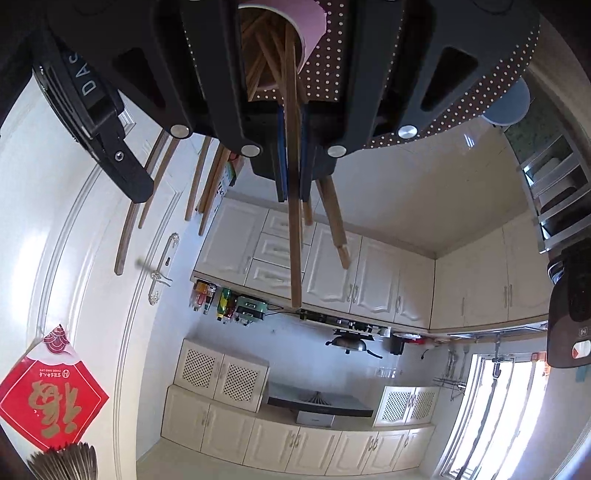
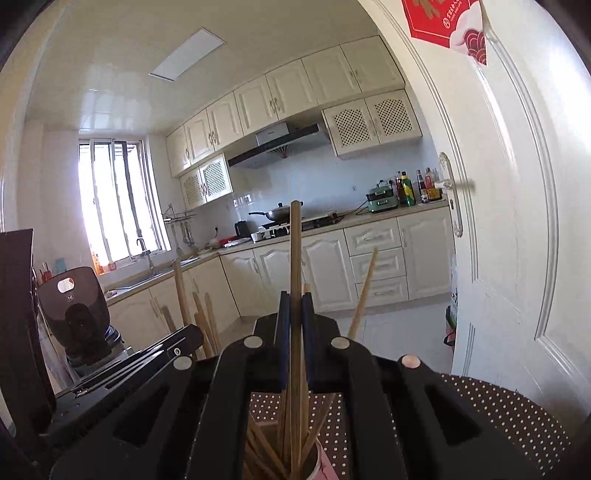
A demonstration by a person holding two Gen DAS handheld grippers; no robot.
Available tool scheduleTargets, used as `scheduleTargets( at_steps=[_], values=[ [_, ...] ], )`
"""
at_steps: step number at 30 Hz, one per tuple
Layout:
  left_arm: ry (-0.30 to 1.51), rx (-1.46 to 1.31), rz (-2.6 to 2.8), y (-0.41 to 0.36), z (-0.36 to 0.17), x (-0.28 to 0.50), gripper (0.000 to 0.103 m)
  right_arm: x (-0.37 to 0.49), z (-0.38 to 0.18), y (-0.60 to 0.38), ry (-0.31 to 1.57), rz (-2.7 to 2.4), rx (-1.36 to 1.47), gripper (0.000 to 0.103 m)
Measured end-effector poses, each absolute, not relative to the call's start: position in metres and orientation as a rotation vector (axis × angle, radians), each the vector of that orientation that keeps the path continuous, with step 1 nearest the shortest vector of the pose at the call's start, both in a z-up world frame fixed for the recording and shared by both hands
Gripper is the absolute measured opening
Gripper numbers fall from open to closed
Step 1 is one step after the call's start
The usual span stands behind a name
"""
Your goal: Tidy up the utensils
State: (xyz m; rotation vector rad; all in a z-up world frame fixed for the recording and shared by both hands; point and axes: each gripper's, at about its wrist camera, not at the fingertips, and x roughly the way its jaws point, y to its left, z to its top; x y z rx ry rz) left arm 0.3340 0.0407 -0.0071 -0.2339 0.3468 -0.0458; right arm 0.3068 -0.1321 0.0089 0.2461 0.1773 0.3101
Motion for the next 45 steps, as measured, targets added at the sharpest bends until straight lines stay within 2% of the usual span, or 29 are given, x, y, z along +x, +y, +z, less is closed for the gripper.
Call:
scheduleTargets(
  at_steps=[13, 15, 17, 19, 20, 22, 23, 24, 39, 45],
  values=[
    [0.365, -0.182, -0.058, 0.040, -0.018, 0.320, 0.008, 0.299, 0.001, -0.130, 0.258, 0.311, 0.215, 0.009],
    [0.376, -0.172, -0.063, 0.039, -0.019, 0.317, 0.008, 0.298, 0.001, -0.133, 0.269, 0.307, 0.221, 0.015],
    [0.387, -0.164, -0.064, 0.039, -0.021, 0.315, 0.009, 0.295, 0.001, -0.137, 0.276, 0.301, 0.236, 0.033],
    [0.397, -0.154, -0.066, 0.038, -0.022, 0.313, 0.009, 0.292, 0.002, -0.140, 0.278, 0.292, 0.234, 0.039],
    [0.402, -0.147, -0.071, 0.037, -0.022, 0.312, 0.014, 0.291, 0.002, -0.141, 0.278, 0.290, 0.227, 0.040],
    [0.400, -0.133, -0.085, 0.036, -0.022, 0.310, 0.031, 0.290, 0.002, -0.143, 0.286, 0.285, 0.215, 0.046],
    [0.392, -0.130, -0.080, 0.035, -0.022, 0.307, 0.044, 0.289, 0.000, -0.144, 0.289, 0.276, 0.215, 0.047],
    [0.374, -0.132, -0.067, 0.036, -0.022, 0.304, 0.052, 0.288, 0.000, -0.147, 0.291, 0.271, 0.220, 0.047],
    [0.388, -0.098, -0.043, 0.034, -0.025, 0.283, 0.053, 0.271, -0.005, -0.162, 0.315, 0.247, 0.240, 0.051],
    [0.397, -0.073, -0.033, 0.031, -0.026, 0.269, 0.055, 0.256, -0.005, -0.164, 0.312, 0.239, 0.230, 0.056]
  ],
)
